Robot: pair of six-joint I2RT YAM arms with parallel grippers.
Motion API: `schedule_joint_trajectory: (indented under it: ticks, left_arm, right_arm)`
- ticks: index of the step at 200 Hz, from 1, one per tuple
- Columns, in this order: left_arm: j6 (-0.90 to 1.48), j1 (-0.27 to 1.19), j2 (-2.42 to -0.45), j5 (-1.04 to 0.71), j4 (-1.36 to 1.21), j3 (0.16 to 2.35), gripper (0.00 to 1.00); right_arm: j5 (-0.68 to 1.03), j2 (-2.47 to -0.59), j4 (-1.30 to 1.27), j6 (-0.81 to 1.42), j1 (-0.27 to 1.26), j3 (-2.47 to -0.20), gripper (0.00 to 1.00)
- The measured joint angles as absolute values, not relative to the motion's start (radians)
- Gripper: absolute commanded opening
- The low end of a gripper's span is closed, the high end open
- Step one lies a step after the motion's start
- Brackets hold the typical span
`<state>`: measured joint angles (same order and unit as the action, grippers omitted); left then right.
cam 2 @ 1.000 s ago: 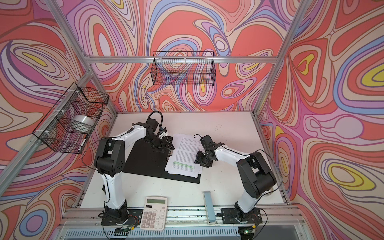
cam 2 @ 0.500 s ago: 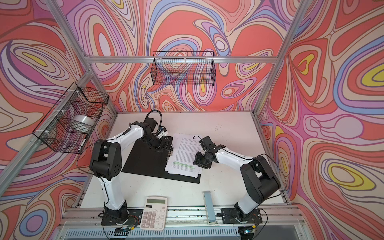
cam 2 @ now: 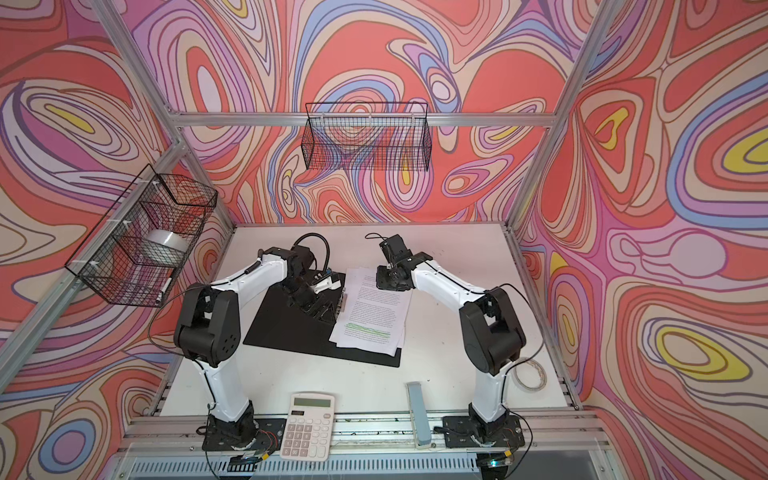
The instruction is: Put the files into the folder
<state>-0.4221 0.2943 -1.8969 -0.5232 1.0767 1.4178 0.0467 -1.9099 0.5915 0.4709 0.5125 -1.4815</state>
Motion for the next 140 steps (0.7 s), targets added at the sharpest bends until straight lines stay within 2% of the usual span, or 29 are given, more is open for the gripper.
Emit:
schedule_joint_trajectory:
  ticks: [22, 50, 100, 140]
  left_arm:
    - [-0.534, 0.33, -1.835, -0.408, 1.077, 1.393, 1.0]
    - [-0.645, 0.426, -1.754, -0.304, 1.078, 1.363, 1.0]
    - [-0.803, 0.489, -1.705, -0.217, 0.971, 1.222, 1.0]
    - [-0.941, 0.505, -1.589, -0.244, 0.914, 1.103, 1.0]
  right_arm:
    - [0.025, -2.028, 0.59, 0.418, 0.498, -1.586, 0.4]
    - [0.019, -2.144, 0.566, 0.377, 0.476, -1.701, 0.41]
    - [0.055, -2.202, 0.462, 0.378, 0.426, -1.764, 0.43]
    - [0.119, -2.27, 0.388, 0.402, 0.377, -1.827, 0.43]
